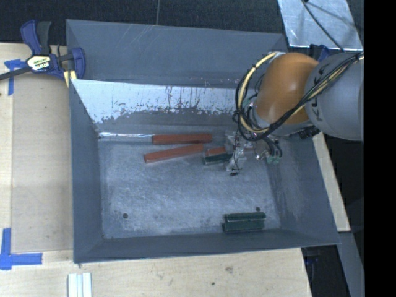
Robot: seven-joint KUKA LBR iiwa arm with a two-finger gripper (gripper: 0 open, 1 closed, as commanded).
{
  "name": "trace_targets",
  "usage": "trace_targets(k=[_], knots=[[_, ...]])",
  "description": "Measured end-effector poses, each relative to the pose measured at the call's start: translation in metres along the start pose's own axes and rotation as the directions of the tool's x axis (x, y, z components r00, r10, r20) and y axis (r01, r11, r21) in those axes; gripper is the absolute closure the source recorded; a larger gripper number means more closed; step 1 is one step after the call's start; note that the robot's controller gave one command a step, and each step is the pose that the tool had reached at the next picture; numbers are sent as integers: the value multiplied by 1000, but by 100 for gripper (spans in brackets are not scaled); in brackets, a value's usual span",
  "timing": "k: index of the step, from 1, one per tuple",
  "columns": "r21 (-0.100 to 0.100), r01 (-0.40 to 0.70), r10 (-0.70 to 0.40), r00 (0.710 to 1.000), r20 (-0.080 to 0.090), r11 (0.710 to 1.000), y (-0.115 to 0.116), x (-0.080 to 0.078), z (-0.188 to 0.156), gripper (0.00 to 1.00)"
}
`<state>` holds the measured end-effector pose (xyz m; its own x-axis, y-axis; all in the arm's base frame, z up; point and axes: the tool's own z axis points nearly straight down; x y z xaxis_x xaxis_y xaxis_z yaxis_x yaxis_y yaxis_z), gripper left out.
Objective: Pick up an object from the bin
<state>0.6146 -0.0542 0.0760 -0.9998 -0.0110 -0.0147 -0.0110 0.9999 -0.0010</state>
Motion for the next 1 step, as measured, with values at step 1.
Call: trace_targets(k=[1], knots=[[0,309,-309,951,-3,951,-16,0,-143,100]])
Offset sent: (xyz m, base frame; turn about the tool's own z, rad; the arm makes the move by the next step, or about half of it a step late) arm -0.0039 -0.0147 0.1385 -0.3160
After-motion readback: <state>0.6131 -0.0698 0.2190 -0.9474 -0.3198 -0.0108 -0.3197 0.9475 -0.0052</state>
